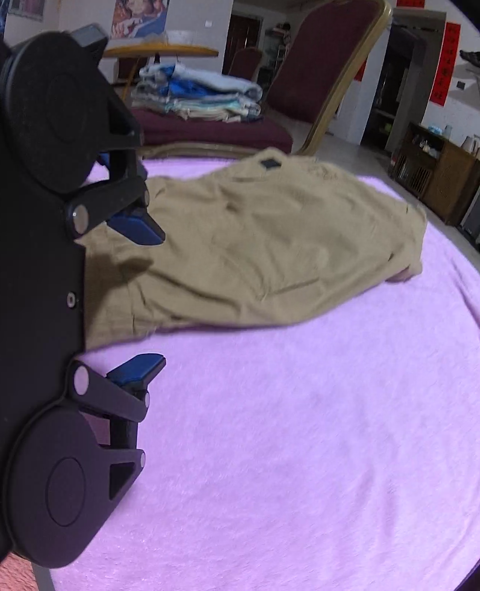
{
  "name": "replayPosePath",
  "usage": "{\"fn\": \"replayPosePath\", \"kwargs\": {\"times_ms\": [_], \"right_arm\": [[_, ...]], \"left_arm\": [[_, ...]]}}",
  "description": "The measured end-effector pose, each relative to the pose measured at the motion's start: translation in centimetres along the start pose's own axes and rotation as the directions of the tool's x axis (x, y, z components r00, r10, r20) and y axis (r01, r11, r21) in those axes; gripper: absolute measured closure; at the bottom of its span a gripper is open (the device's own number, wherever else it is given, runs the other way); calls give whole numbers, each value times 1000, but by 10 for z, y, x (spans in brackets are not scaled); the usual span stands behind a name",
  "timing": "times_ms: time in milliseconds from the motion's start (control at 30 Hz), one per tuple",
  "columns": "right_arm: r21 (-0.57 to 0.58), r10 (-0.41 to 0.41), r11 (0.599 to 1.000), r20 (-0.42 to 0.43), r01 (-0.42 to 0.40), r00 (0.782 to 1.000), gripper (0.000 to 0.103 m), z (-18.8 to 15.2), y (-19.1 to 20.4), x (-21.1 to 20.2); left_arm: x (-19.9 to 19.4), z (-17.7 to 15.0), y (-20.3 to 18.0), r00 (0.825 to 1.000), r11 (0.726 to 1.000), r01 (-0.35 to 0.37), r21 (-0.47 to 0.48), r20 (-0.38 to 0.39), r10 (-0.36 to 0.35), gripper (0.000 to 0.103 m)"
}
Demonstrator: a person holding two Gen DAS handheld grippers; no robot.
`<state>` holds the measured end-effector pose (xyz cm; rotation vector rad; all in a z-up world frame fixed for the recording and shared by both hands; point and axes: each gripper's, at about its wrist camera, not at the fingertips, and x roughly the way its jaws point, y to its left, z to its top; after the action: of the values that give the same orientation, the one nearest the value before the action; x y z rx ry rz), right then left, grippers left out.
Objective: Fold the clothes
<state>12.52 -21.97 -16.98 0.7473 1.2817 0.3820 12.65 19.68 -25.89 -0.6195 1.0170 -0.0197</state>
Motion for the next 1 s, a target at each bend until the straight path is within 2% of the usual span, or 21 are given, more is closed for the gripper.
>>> {"fn": "replayPosePath", "kwargs": {"times_ms": [67,133,200,233,300,367,433,467,500,533,633,700,767,833,900,933,967,1000], "right_arm": [[0,-6,1000,-4,6,1000,39,-3,-3,5],[-2,-7,1000,-8,7,1000,39,-6,-4,10],[-8,5,1000,-2,-5,1000,39,-7,-5,9],[-11,9,1000,-2,-9,1000,39,-7,-6,9],[-17,17,1000,-2,-17,1000,39,-7,-8,8],[-25,17,1000,-2,-17,1000,39,-6,-7,7],[-38,18,999,0,-18,1000,39,-7,-7,6],[-44,18,999,3,-18,1000,39,-8,-8,5],[-46,26,999,7,-25,1000,39,-9,-10,3],[-49,40,998,10,-39,999,39,-9,-12,2],[-68,103,992,14,-102,995,39,-10,-18,0],[-81,150,986,10,-149,989,41,-12,-21,1],[-104,173,980,10,-171,985,42,-14,-19,7],[-137,181,975,15,-177,983,47,-17,-15,14],[-184,158,971,29,-150,987,62,-22,-8,21],[-205,120,973,45,-108,992,76,-25,-3,23],[-198,110,975,56,-97,992,82,-25,0,21],[-190,101,978,66,-87,993,84,-25,3,18]], "left_arm": [[5,-2,-3,999,999,-46,19,15,46,103],[-6,-7,-5,995,997,-74,36,67,71,103],[-20,-15,-12,984,988,-131,80,132,119,103],[-22,-18,-15,978,981,-168,100,145,152,103],[-10,-22,-15,967,962,-244,125,106,231,102],[-3,-21,-10,964,958,-265,109,61,260,95],[-16,-18,-6,971,971,-230,62,78,225,88],[-23,-17,-4,975,977,-208,39,87,204,68],[-29,-18,-1,979,983,-185,21,89,182,58],[-30,-19,1,983,986,-168,11,78,167,52],[-31,-21,7,991,992,-128,-15,41,128,49],[-18,-21,4,990,990,-144,7,7,144,48],[-6,-19,-1,991,990,-135,42,-5,135,38],[3,-17,-7,993,990,-115,81,-10,116,38],[8,-15,-13,993,988,-116,106,-12,118,46],[10,-15,-16,992,986,-122,115,-12,124,69],[11,-14,-19,991,984,-127,124,-11,130,84],[11,-13,-22,991,983,-133,125,-13,135,90]]}}
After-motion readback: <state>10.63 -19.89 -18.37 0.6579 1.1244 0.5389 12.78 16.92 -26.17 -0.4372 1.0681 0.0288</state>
